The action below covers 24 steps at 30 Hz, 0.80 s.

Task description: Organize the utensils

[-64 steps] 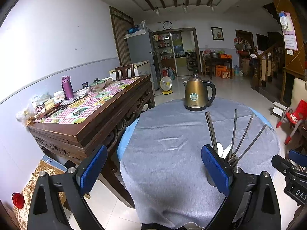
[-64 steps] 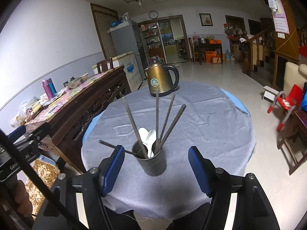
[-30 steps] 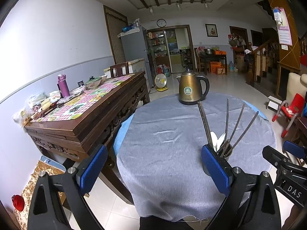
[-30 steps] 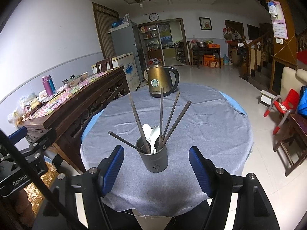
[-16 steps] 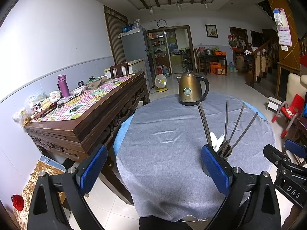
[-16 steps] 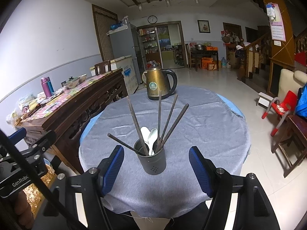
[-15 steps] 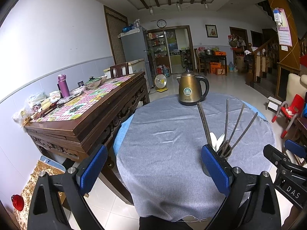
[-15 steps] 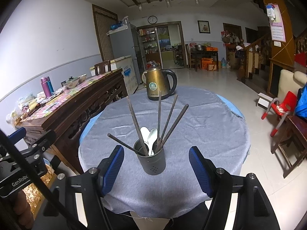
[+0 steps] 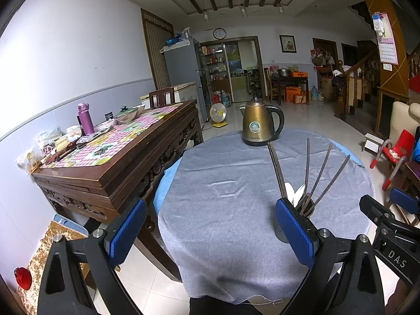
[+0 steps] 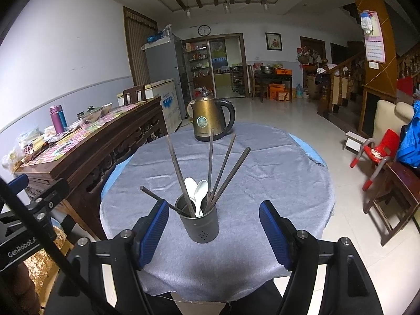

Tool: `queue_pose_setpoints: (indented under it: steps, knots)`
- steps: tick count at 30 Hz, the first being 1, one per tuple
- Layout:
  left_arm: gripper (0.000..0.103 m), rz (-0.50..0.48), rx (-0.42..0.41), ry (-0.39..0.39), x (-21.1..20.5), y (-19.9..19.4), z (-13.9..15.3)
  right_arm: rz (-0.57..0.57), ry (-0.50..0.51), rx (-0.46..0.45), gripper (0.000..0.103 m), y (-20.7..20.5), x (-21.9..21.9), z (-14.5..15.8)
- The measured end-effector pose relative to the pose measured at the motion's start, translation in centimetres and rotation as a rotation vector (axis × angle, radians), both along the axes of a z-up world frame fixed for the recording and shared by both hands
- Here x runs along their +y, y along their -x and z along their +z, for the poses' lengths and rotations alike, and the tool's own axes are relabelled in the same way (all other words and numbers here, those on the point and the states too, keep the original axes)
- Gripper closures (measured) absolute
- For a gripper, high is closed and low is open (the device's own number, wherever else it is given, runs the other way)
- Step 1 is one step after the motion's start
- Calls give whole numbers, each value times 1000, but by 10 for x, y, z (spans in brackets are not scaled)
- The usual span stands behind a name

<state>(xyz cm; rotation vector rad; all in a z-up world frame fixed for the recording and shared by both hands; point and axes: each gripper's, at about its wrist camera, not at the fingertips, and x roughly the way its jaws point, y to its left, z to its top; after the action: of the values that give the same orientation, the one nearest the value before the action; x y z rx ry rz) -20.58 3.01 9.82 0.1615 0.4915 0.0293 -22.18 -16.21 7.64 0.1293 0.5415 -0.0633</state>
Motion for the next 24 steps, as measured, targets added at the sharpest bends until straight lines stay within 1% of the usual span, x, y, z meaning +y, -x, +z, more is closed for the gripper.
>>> queue_pose_setpoints:
  steps: [14,24]
  knots:
    - [5,0,-11,0,1,2,3,-5,11,-16,27,3,0,4]
    - [5,-6,-6,2,1,1,3,0,15,-10,27,1,2,3]
